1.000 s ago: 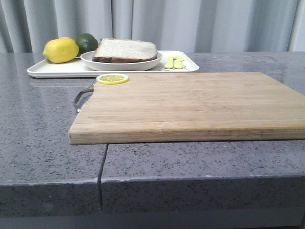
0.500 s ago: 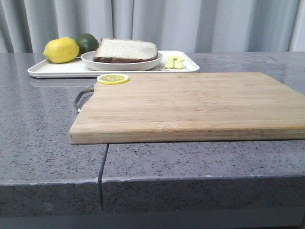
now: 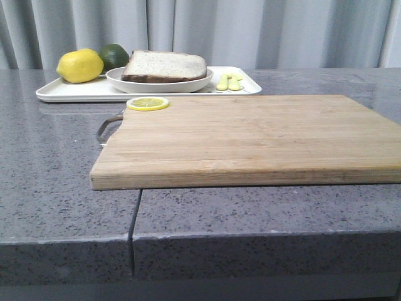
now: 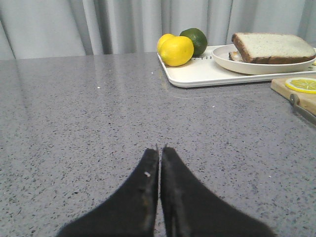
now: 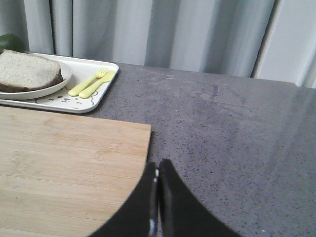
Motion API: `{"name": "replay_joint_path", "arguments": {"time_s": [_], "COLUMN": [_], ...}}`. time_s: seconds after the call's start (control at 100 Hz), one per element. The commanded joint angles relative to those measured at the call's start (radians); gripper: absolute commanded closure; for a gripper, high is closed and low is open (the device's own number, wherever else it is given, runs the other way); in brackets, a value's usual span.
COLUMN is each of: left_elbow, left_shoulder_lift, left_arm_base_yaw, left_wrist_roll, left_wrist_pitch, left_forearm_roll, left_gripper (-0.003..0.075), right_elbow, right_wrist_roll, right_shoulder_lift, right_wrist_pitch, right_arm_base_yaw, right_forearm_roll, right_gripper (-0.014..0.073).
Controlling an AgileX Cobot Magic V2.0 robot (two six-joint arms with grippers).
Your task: Place bread and move sandwich to tray
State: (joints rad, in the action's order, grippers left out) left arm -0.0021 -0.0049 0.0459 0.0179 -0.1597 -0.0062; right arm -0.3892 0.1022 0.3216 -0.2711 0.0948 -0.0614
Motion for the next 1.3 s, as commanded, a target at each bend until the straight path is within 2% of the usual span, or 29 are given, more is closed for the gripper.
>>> {"name": "replay_joint_path", "arguments": {"time_s": [0.0, 0.82, 0.99, 1.29], "left_elbow": [0.017, 0.017, 0.017, 0.017], "left_shoulder_lift": [-0.031, -0.031, -0.031, -0.031], "left_arm_base_yaw": [-0.003, -0.003, -0.003, -0.003], "left_wrist_roll": [-0.003, -0.003, -0.003, -0.003], "left_wrist_pitch": [0.092, 0.092, 0.092, 0.092], "left_forearm_roll": [-0.009, -0.009, -0.009, -0.009], "left_gripper": [0.0740, 0.0740, 0.0740, 0.0739], "right_elbow": [-0.027, -0.016, 0.074, 0.280], "right_wrist_roll": [0.000, 0.000, -0.007, -0.012], "right_shoulder_lift": [0.005, 0.000, -0.060, -0.290], "right_wrist_pitch": [0.074, 0.080, 0.117, 0.149], "right_arm_base_yaw": [-0.005, -0.005, -0.005, -0.005], "right_forearm_roll": [0.003, 0.020, 0.045, 0.053], "right_gripper": [0.0661, 0.0661, 0.0661, 0.0661]}}
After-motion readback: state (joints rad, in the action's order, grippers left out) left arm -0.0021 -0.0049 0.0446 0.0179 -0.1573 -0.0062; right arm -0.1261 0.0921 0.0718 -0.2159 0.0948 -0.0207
